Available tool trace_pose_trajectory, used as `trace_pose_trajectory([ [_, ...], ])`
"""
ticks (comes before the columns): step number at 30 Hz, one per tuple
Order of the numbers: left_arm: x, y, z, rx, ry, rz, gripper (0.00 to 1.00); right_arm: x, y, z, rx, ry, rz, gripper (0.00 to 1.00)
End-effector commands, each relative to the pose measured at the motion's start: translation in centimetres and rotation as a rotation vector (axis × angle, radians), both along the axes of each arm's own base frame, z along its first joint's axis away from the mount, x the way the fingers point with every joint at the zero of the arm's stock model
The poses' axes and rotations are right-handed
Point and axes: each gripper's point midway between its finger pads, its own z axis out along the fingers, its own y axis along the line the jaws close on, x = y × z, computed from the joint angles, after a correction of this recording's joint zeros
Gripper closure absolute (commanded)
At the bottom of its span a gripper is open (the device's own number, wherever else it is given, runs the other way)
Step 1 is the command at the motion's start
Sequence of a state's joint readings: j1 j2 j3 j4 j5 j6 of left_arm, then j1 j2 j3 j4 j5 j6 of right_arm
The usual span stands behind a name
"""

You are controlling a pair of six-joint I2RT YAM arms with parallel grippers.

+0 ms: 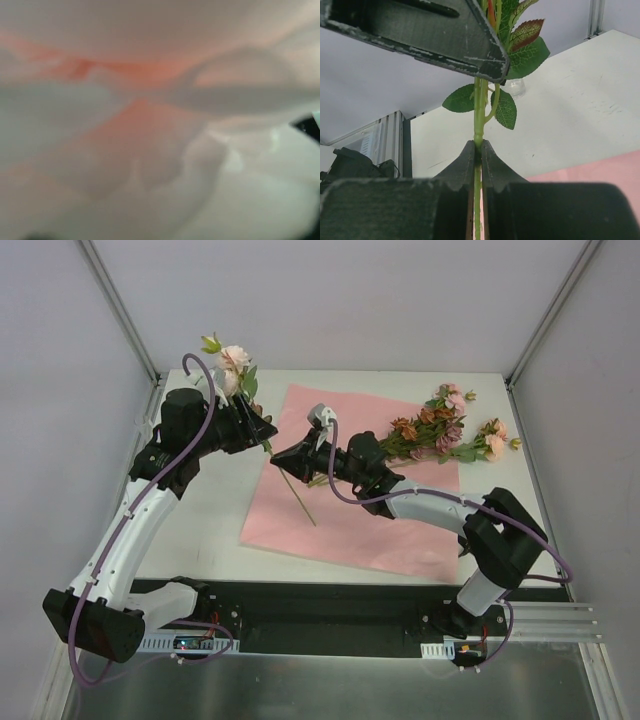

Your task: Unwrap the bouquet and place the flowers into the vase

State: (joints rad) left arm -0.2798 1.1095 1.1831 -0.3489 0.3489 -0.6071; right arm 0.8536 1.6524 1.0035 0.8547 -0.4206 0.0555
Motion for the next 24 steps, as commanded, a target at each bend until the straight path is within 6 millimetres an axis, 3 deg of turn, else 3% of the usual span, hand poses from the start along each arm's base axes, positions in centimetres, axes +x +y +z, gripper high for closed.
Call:
trace_pose_trajectory([
  [1,0.4,1.2,2.8,0.020,-0.100,0.050,0.48,-1.0,-0.4,3.6,0.053,-0.105,0.016,0.99],
  [13,0.7,2.5,3.2,0.069,-0.137,0.110,0.63,-1.2,-0.6,3.6,0.034,-0.143,0.026,0.99],
  [20,0.9,2.2,3.5,0.064,-0.138,0.097,0.80,-1.7,-0.5,3.6,0.031,-0.147,0.054,0.99],
  [22,0.8,2.2,3.6,0.069,-0.147,0.090,0.94,-1.8,-0.5,3.5,0.025,-0.140,0.056,0.95],
  [23,0.8,2.3,3.7,0.075,-0.152,0.090,0.99,-1.6,-0.4,3.5,0.016,-0.128,0.054,0.82],
  [24,0.9,2.5,3.7,0.082,-0.158,0.100,1.00,-1.6,-0.4,3.5,0.013,-0.120,0.054,0.75],
])
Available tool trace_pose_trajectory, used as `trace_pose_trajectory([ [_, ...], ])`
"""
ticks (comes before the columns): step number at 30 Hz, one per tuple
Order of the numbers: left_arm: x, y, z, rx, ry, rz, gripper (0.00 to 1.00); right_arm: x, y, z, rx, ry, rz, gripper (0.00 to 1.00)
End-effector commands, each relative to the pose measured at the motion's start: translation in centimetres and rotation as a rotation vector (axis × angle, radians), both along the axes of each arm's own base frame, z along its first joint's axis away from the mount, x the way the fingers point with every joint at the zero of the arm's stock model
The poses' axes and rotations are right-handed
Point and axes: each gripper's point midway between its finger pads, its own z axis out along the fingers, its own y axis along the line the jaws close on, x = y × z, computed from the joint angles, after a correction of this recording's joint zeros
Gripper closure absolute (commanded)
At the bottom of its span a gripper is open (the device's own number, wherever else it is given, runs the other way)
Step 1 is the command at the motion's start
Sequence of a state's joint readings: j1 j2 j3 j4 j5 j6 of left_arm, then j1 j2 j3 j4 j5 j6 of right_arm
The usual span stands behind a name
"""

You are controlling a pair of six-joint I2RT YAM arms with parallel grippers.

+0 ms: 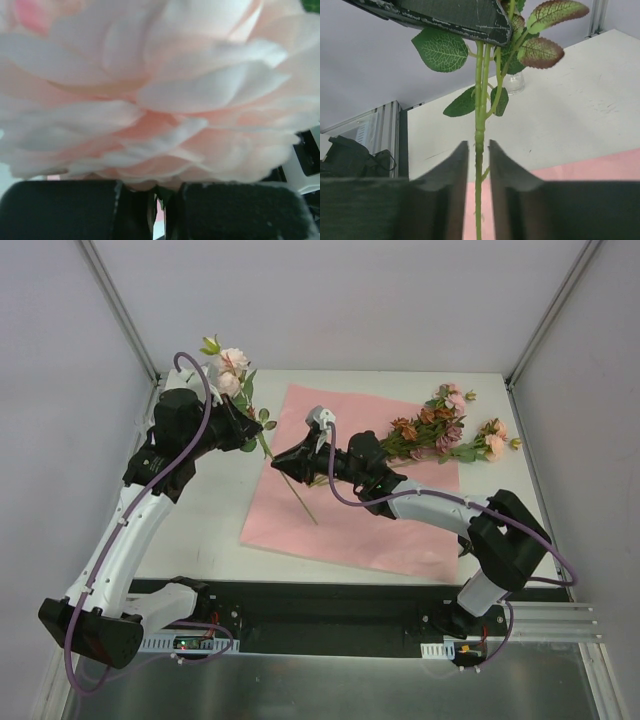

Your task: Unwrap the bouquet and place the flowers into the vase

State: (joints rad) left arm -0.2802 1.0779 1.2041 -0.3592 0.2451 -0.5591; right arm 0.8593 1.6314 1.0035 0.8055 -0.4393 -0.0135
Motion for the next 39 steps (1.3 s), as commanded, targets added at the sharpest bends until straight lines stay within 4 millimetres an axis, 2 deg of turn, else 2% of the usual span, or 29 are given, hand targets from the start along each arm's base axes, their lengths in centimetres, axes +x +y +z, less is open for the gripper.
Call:
trace_pose_trajectory([
  [1,0.3,0.9,2.6,0.027,-0.089,0.025,1.00,-0.7,-0.2,3.7,0.055,-0.047,0.024,0.67],
  [2,0.4,1.0,2.7,0.042,-0.100,0.025,1.00,-0.4,-0.3,3.7,0.053,-0.035,0.009,0.52],
  [3,0.4,1.3,2.8,0.054,-0.107,0.032,1.00,0.2,-0.5,3.6,0.052,-0.030,-0.020,0.47],
  [4,0.6,1.8,3.2,0.083,-0.125,0.048,1.00,0.7,-0.8,3.6,0.066,0.027,-0.033,0.29],
  [5,0.7,2.2,3.4,0.103,-0.131,0.065,1.00,1.0,-1.0,3.5,0.069,0.044,-0.044,0.27],
  [6,0.9,2.7,3.6,0.127,-0.141,0.083,1.00,1.4,-1.3,3.5,0.075,0.057,-0.057,0.26],
  [7,1.5,4.2,4.7,0.185,-0.181,0.150,1.00,2.1,-2.0,3.5,0.078,0.068,-0.079,0.25],
  [9,1.8,6.4,5.7,0.261,-0.207,0.243,1.00,2.7,-3.0,3.3,0.079,0.078,-0.111,0.25],
  [10,2.2,9.0,7.5,0.327,-0.248,0.373,1.00,3.2,-3.5,3.1,0.077,0.077,-0.128,0.24],
  [12,2.3,11.8,9.6,0.393,-0.290,0.510,1.00,3.7,-4.2,2.9,0.075,0.081,-0.149,0.24],
  [13,2.3,13.2,11.9,0.433,-0.330,0.576,1.00,4.2,-4.7,2.9,0.077,0.083,-0.163,0.25],
  [14,2.1,15.8,13.0,0.478,-0.331,0.715,1.00,4.5,-4.8,2.4,0.071,0.092,-0.168,0.24],
  [19,0.6,21.5,20.4,0.512,-0.467,1.027,1.00,5.5,-5.2,1.7,0.066,0.108,-0.174,0.25],
  [21,-0.5,23.6,22.6,0.501,-0.518,1.163,1.00,5.8,-5.2,1.4,0.062,0.112,-0.176,0.25],
  [24,-1.3,25.2,23.9,0.548,-0.525,1.237,1.00,6.0,-5.2,1.2,0.060,0.117,-0.173,0.25],
  [31,-0.1,27.1,25.6,0.628,-0.531,1.307,1.00,6.4,-5.3,0.8,0.056,0.126,-0.172,0.25],
  [35,0.9,27.6,25.1,0.651,-0.526,1.308,1.00,6.6,-5.5,0.7,0.056,0.126,-0.175,0.25],
  [39,2.4,27.6,23.7,0.655,-0.496,1.301,1.00,6.9,-5.8,0.5,0.054,0.132,-0.184,0.25],
])
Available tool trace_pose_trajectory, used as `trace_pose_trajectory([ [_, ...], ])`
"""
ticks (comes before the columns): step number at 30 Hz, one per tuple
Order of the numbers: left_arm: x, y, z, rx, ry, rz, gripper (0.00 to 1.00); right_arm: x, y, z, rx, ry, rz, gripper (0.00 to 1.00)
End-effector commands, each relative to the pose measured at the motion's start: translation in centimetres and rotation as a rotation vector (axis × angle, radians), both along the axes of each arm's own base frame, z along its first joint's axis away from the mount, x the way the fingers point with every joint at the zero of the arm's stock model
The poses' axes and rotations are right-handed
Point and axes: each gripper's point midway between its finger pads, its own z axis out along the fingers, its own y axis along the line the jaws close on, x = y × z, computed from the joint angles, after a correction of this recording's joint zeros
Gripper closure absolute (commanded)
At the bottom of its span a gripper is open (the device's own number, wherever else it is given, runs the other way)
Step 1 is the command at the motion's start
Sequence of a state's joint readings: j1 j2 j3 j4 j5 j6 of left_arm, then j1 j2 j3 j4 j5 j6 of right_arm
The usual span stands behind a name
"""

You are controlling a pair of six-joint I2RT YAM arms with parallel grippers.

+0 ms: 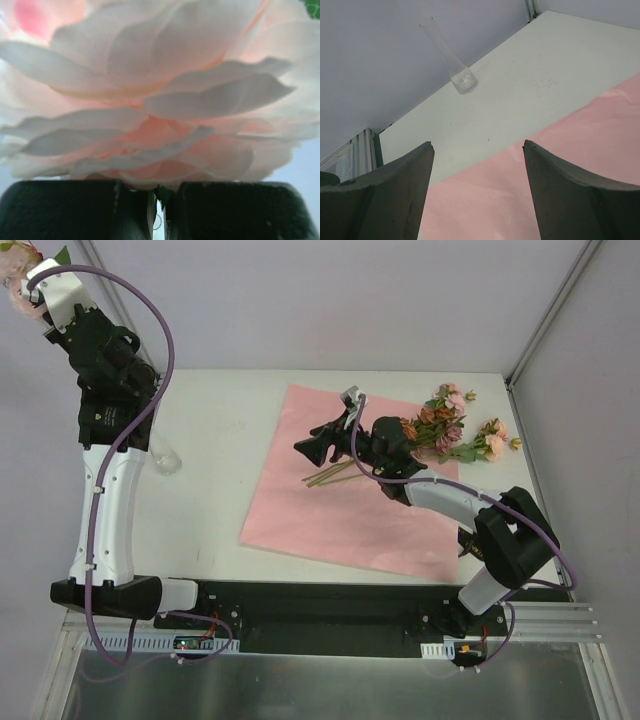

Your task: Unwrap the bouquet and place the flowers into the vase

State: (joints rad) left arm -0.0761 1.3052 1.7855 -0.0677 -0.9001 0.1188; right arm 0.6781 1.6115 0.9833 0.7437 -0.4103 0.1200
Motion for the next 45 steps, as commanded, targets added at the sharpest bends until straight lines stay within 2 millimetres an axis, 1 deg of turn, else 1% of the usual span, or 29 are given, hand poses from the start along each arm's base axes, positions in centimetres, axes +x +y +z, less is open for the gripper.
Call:
trace_pose_trajectory([
  [1,-0.3,0.5,1.0,-0.006,-0.055,0.028,1.00,0.1,0.1,1.6,0.042,-0.042,0.019,0.25],
  [5,0.0,0.7,0.4,-0.012,-0.047,0.037,1.00,0.3,0.1,1.5,0.042,-0.035,0.020,0.25],
  [8,-0.4,0.7,0.5,-0.016,-0.052,0.040,1.00,0.4,0.2,1.4,0.045,-0.030,0.024,0.25],
  [12,-0.6,0.4,0.0,-0.040,-0.056,0.018,1.00,0.5,0.3,1.3,0.048,-0.024,0.028,0.25],
  [15,-0.7,0.4,-1.1,-0.066,-0.033,0.018,1.00,0.5,0.4,1.3,0.051,-0.022,0.031,0.25],
  [18,-0.5,0.3,-2.1,-0.073,-0.015,0.014,1.00,0.4,0.4,1.3,0.051,-0.020,0.031,0.25],
  [21,0.0,0.3,-2.5,-0.073,-0.001,0.016,1.00,0.5,0.3,1.1,0.049,-0.018,0.028,0.25],
  [26,0.1,0.3,-2.6,-0.074,0.001,0.019,1.00,0.5,0.4,1.1,0.050,-0.016,0.029,0.25],
  [30,0.6,0.3,-3.3,-0.075,0.021,0.024,1.00,0.6,0.3,1.0,0.048,-0.017,0.028,0.25],
  [37,0.7,0.5,-3.9,-0.076,0.037,0.044,1.00,0.7,0.3,0.9,0.049,-0.013,0.026,0.25],
  [45,1.5,0.7,-5.0,-0.103,0.035,0.054,1.00,0.9,0.2,0.7,0.047,-0.006,0.023,0.25],
])
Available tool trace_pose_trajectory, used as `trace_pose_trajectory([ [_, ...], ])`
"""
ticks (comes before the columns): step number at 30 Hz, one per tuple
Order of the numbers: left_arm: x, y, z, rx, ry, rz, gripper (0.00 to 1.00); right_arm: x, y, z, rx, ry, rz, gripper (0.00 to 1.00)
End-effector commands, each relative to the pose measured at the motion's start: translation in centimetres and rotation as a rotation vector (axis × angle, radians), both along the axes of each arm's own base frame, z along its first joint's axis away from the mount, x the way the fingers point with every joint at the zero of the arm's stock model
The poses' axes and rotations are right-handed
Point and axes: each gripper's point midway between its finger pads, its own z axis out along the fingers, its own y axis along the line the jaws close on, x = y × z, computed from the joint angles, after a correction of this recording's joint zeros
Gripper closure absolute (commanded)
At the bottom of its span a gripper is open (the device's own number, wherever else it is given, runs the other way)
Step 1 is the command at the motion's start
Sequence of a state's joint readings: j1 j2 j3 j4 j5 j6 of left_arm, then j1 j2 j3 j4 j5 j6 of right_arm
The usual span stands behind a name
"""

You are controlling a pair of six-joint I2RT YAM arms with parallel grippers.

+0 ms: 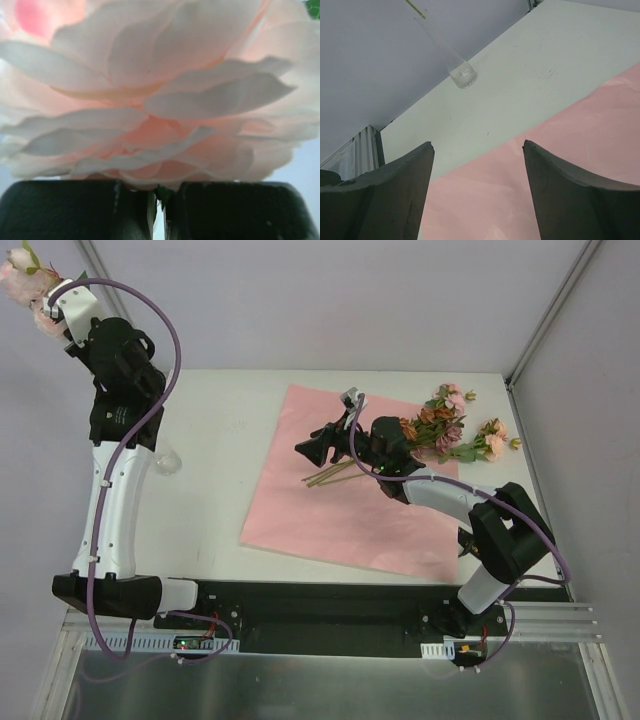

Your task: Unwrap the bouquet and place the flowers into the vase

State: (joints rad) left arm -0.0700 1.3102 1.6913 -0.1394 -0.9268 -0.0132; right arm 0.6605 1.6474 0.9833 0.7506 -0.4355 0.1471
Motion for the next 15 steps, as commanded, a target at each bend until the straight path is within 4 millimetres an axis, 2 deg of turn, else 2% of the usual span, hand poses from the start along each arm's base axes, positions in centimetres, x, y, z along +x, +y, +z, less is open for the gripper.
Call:
trace_pose_trajectory([
  [1,0.0,0.8,0.0,-0.024,-0.034,0.048,1.00,0.4,0.3,2.2,0.053,-0.053,0.016,0.25],
  [15,1.5,2.5,-2.2,-0.050,0.032,0.106,1.00,0.7,0.4,1.8,0.054,-0.040,0.012,0.25],
])
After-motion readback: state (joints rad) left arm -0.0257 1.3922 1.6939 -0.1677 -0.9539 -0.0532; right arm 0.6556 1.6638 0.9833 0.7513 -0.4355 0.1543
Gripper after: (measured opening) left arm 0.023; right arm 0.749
